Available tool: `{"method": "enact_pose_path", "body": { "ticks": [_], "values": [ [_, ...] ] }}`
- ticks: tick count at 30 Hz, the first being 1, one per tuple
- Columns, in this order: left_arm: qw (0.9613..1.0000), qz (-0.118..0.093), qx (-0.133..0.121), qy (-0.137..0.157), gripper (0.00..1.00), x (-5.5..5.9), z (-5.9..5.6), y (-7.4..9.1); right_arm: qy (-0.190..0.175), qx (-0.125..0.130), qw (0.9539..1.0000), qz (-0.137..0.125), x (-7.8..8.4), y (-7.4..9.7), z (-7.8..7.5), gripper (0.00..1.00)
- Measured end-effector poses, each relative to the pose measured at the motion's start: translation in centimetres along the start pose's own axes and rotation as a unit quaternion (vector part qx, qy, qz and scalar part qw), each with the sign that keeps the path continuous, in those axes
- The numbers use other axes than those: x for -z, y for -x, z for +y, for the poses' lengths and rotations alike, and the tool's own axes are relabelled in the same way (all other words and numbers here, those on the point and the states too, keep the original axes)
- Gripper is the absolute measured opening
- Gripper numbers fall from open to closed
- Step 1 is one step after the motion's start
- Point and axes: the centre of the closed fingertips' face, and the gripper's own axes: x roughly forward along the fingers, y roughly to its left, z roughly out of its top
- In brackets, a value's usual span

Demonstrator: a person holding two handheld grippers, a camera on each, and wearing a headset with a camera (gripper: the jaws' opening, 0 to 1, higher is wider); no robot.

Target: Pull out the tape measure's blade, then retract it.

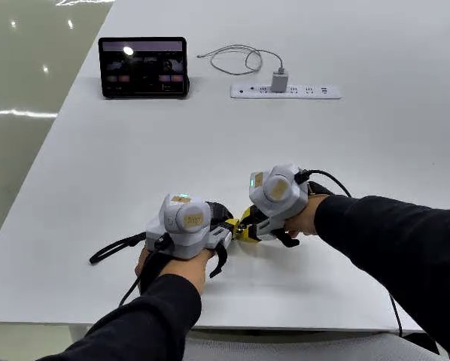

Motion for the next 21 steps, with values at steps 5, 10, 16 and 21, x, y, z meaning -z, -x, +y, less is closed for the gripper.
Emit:
{"method": "enact_pose_path", "body": {
  "ticks": [5, 10, 16, 21],
  "values": [
    [1.0, 0.0, 0.001, 0.001, 0.57, 0.01, -0.01, -0.01, -0.007, 0.005, 1.0, -0.001, 0.15, 0.13, -0.18, 0.12],
    [1.0, 0.0, 0.001, 0.001, 0.57, 0.03, -0.02, 0.0, -0.006, 0.005, 1.0, 0.003, 0.52, 0.43, -0.1, 0.12],
    [1.0, 0.001, 0.003, 0.003, 0.57, 0.04, 0.01, 0.01, 0.005, 0.001, 1.0, 0.0, 0.42, 0.38, -0.1, 0.1],
    [1.0, 0.001, 0.003, 0.005, 0.57, 0.03, 0.01, 0.03, 0.003, 0.003, 1.0, -0.004, 0.12, 0.14, -0.12, 0.1]
  ]
}}
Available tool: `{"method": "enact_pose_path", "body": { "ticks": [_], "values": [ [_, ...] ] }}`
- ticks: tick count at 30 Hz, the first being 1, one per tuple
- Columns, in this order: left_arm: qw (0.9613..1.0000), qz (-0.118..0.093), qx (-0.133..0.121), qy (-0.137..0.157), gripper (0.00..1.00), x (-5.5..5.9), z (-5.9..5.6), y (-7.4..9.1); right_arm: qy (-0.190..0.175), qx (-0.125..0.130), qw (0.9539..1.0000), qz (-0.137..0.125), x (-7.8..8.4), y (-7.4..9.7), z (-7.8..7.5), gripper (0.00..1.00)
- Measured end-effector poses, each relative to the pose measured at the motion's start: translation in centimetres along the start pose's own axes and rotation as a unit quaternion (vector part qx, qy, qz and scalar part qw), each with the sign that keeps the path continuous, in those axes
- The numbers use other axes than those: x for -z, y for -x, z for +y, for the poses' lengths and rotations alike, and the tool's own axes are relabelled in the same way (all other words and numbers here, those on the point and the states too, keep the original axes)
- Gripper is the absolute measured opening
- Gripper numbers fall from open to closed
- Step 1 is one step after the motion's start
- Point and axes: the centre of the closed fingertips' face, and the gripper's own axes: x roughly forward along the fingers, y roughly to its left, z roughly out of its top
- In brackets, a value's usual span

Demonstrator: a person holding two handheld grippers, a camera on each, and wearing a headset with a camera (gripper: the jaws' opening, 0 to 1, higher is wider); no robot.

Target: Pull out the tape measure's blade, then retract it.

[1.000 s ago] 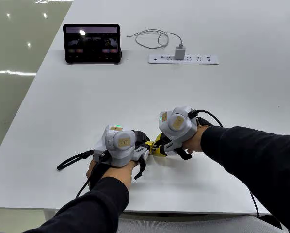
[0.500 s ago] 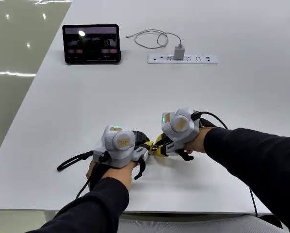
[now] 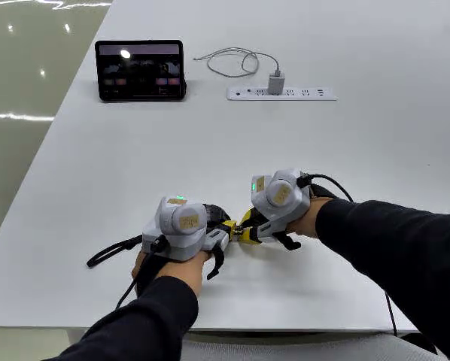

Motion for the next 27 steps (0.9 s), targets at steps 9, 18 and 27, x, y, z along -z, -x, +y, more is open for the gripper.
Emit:
{"method": "enact_pose_path", "body": {
  "ticks": [9, 18, 27],
  "values": [
    [1.0, 0.0, 0.002, 0.003, 0.57, 0.04, 0.03, 0.05, -0.002, -0.003, 1.0, -0.007, -0.49, -0.5, -0.03, 0.1],
    [1.0, -0.001, 0.004, 0.003, 0.57, 0.04, -0.01, 0.11, 0.004, -0.007, 0.9999, -0.008, -0.71, -0.81, 0.09, 0.1],
    [1.0, -0.001, 0.004, 0.002, 0.57, 0.05, -0.03, 0.14, 0.0, -0.007, 0.9999, -0.011, -0.73, -0.85, 0.16, 0.1]
  ]
}}
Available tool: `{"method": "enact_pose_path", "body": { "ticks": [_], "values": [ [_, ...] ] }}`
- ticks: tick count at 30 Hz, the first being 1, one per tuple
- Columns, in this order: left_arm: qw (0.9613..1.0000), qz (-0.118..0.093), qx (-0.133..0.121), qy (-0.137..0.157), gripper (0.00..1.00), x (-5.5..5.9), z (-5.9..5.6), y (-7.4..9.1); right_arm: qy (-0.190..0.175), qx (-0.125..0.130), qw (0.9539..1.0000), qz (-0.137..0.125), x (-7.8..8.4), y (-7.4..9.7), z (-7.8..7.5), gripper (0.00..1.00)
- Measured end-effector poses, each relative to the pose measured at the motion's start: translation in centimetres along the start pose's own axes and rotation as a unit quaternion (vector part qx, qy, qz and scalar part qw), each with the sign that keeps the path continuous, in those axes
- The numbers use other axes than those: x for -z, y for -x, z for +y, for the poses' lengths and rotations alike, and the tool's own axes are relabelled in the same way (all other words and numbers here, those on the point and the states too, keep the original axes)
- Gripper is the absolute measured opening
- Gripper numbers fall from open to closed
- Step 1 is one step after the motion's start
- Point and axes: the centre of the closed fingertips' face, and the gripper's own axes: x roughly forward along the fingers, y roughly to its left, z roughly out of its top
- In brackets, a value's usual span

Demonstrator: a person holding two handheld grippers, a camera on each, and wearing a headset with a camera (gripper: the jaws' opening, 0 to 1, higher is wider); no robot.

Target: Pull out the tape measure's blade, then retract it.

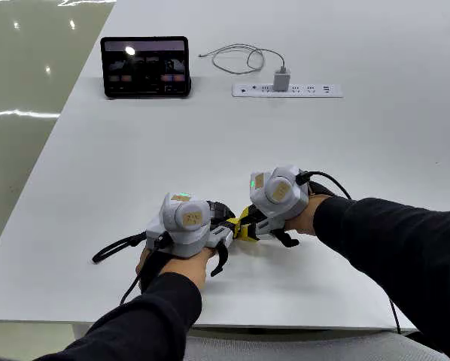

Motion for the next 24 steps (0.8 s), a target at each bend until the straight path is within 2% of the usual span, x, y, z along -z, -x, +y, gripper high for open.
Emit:
{"method": "enact_pose_path", "body": {
  "ticks": [14, 21, 24],
  "values": [
    [1.0, -0.002, 0.001, -0.004, 0.58, 0.01, -0.03, -0.08, -0.006, 0.0, 1.0, 0.001, -0.05, 0.02, 0.08, 0.11],
    [1.0, -0.003, -0.001, -0.009, 0.58, 0.01, -0.03, -0.1, -0.005, 0.003, 0.9999, 0.01, 0.01, 0.01, 0.18, 0.12],
    [0.9999, -0.002, 0.0, -0.013, 0.58, 0.01, -0.07, -0.08, -0.016, 0.006, 0.9998, 0.009, 0.1, 0.09, 0.1, 0.12]
  ]
}}
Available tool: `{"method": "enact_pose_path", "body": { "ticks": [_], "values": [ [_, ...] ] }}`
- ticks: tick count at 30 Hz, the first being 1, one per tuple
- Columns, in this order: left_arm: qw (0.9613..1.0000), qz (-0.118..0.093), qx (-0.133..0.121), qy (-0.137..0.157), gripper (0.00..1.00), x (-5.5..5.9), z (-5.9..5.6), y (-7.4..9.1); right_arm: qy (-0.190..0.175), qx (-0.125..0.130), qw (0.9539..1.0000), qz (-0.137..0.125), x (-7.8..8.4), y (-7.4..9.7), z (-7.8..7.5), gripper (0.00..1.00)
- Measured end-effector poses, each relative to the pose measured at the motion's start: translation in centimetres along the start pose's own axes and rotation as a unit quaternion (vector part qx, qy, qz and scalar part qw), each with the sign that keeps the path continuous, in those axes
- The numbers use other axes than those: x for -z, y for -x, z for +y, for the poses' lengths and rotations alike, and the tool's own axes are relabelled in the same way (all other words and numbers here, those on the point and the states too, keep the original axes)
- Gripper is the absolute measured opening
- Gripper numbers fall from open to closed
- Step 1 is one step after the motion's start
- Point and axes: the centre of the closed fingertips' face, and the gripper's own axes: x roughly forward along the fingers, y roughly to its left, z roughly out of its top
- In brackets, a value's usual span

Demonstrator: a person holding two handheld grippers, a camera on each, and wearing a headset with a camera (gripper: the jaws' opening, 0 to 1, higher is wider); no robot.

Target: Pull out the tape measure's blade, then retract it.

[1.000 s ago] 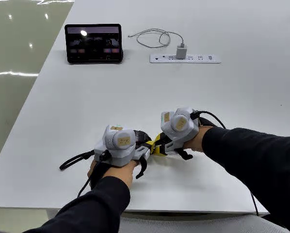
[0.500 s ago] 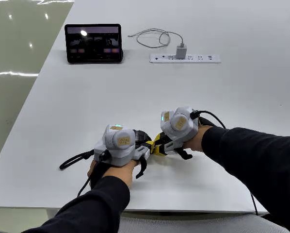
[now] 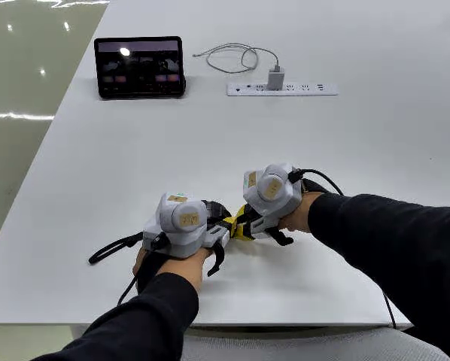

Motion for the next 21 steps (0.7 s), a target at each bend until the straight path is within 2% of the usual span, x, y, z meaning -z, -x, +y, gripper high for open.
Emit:
{"method": "enact_pose_path", "body": {
  "ticks": [5, 10, 14, 16, 18, 21],
  "values": [
    [1.0, -0.003, 0.002, -0.004, 0.59, 0.0, -0.1, 0.0, 0.001, 0.002, 0.9999, -0.01, -0.2, 0.9, 0.1, 0.13],
    [0.9997, 0.0, 0.006, -0.025, 0.59, 0.1, -0.2, 0.0, 0.006, 0.011, 0.9998, -0.016, 0.0, 2.3, 0.1, 0.17],
    [0.9989, 0.008, 0.006, -0.047, 0.6, 0.5, -0.2, -0.2, -0.001, 0.023, 0.9996, -0.016, 0.7, 3.6, -0.2, 0.21],
    [0.9965, 0.022, 0.011, -0.08, 0.6, 1.0, -0.3, -0.3, -0.011, 0.038, 0.999, -0.018, 1.2, 4.4, -0.7, 0.23],
    [0.9975, 0.023, 0.013, -0.066, 0.6, 0.9, -0.2, -0.2, -0.018, 0.045, 0.9985, -0.027, 1.5, 5.1, -0.8, 0.24],
    [0.9966, 0.035, 0.02, -0.072, 0.6, 1.0, -0.2, -0.3, -0.023, 0.057, 0.9975, -0.035, 2.1, 6.0, -1.0, 0.27]
  ]
}}
